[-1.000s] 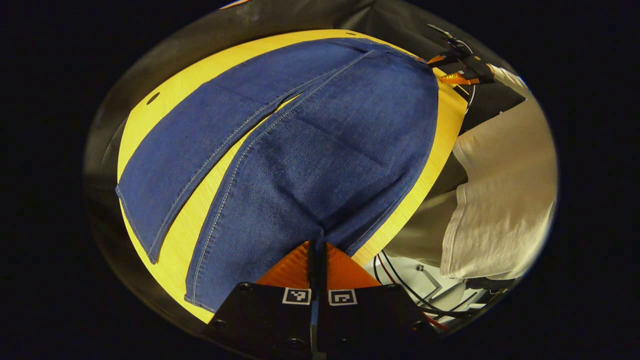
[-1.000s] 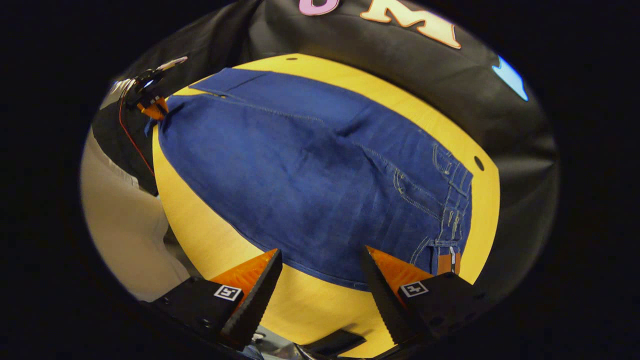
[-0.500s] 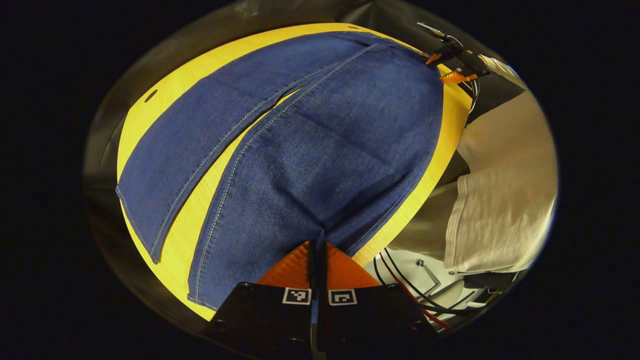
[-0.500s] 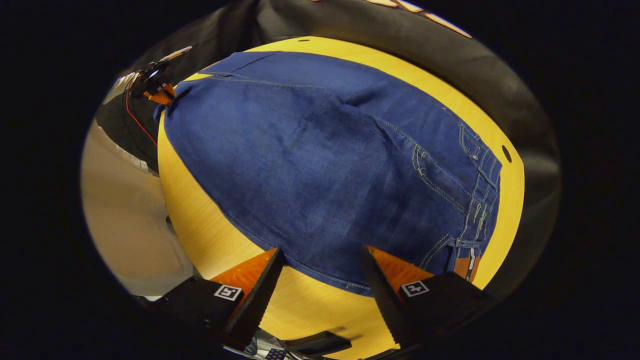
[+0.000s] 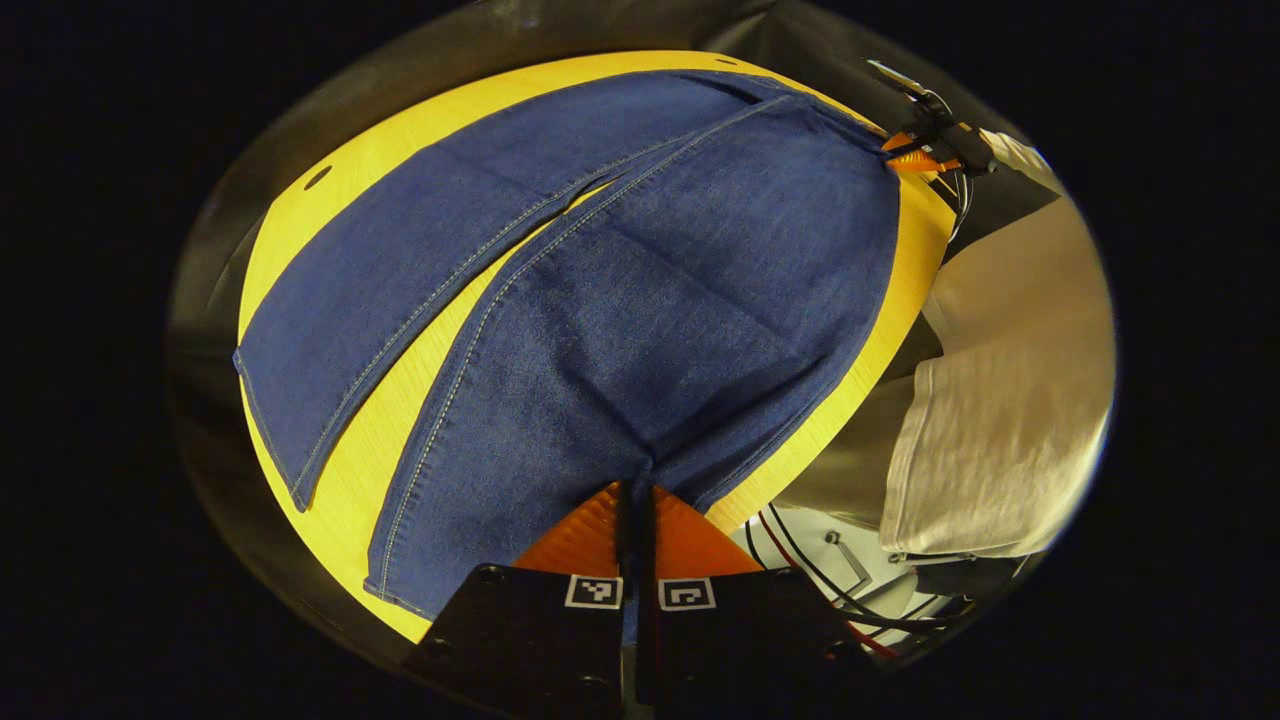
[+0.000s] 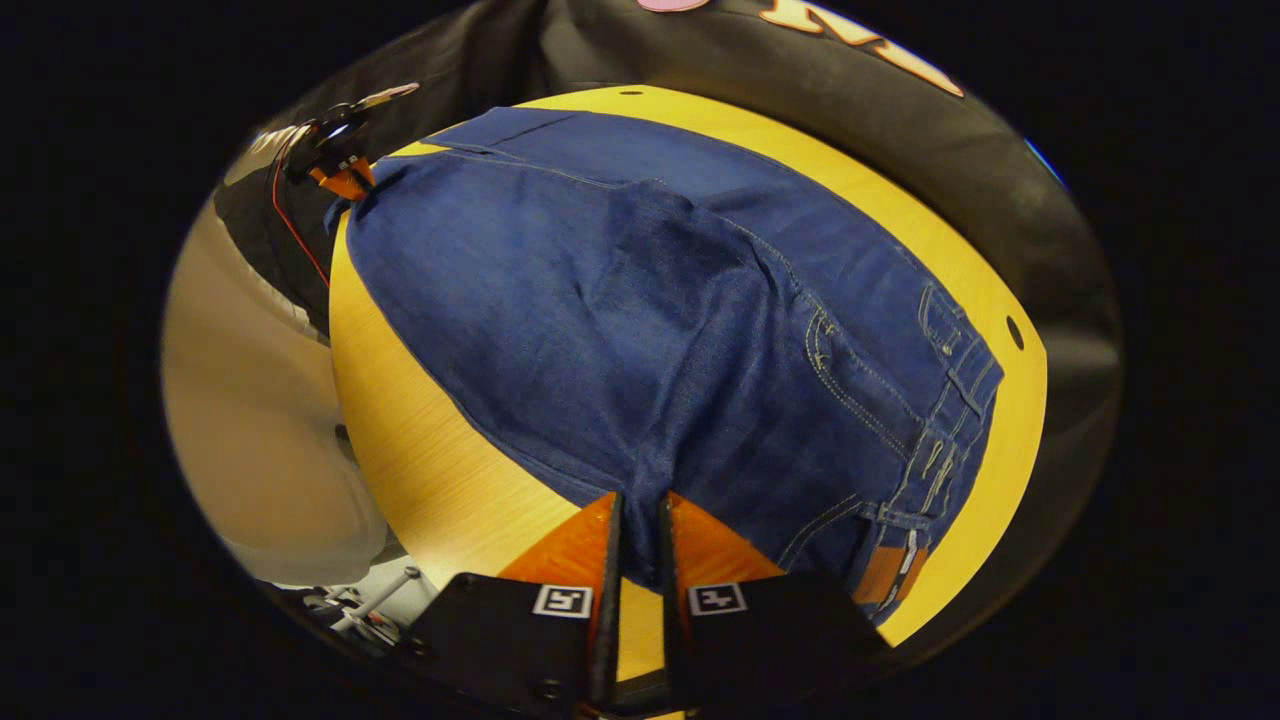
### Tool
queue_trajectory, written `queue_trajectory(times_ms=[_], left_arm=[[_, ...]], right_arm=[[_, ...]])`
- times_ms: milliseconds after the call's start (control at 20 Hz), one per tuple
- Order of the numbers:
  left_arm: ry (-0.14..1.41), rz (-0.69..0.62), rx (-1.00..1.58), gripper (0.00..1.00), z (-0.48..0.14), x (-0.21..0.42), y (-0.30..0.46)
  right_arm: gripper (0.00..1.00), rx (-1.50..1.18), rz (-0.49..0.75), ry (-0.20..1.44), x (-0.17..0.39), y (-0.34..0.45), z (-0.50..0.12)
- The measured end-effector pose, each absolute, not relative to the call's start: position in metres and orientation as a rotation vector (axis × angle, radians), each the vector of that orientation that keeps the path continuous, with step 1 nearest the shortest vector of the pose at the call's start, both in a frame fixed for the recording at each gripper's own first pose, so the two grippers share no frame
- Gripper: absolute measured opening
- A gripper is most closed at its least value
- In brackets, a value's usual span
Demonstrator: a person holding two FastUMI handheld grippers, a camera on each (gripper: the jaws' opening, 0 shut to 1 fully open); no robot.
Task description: Grasp the waist and the cuffs of the jeans and fold them to make the two legs overlap; first hold the waist and fold one-third of the jeans toward the cuffs, then hold the cuffs and fold the remaining one-third in the same direction to finish folding.
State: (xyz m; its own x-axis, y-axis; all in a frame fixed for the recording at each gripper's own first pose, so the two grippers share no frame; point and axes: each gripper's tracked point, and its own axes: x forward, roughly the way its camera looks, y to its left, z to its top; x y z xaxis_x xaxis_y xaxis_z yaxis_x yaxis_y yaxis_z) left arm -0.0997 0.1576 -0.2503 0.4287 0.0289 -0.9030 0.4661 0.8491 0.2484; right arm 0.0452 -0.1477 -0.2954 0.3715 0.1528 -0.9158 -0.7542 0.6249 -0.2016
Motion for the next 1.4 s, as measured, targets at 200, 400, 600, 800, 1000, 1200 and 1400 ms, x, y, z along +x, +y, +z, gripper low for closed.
queue_trajectory(times_ms=[200,400,600,800,1000,1200,1400], left_arm=[[1.064,-0.251,0.498,0.0,-0.251,-0.101,0.158],[1.05,-0.241,0.384,0.0,-0.25,-0.1,0.156],[1.024,-0.155,0.356,0.0,-0.246,-0.1,0.158],[0.946,-0.054,0.318,0.0,-0.221,-0.091,0.154],[0.879,0.022,0.239,0.0,-0.18,-0.073,0.162],[0.822,0.082,0.176,0.0,-0.131,-0.043,0.171],[0.852,0.118,0.294,0.0,-0.096,-0.005,0.185]], right_arm=[[0.12,-0.558,0.523,1.092,0.035,-0.146,-0.297],[0.1,-0.546,0.453,1.097,0.039,-0.146,-0.299],[0.04,-0.531,0.368,1.092,0.038,-0.146,-0.294],[0.04,-0.488,0.289,1.026,0.044,-0.14,-0.267],[0.03,-0.48,0.244,0.963,0.059,-0.133,-0.239],[0.03,-0.503,0.233,0.901,0.088,-0.12,-0.201],[0.03,-0.488,0.239,0.853,0.137,-0.108,-0.175]])
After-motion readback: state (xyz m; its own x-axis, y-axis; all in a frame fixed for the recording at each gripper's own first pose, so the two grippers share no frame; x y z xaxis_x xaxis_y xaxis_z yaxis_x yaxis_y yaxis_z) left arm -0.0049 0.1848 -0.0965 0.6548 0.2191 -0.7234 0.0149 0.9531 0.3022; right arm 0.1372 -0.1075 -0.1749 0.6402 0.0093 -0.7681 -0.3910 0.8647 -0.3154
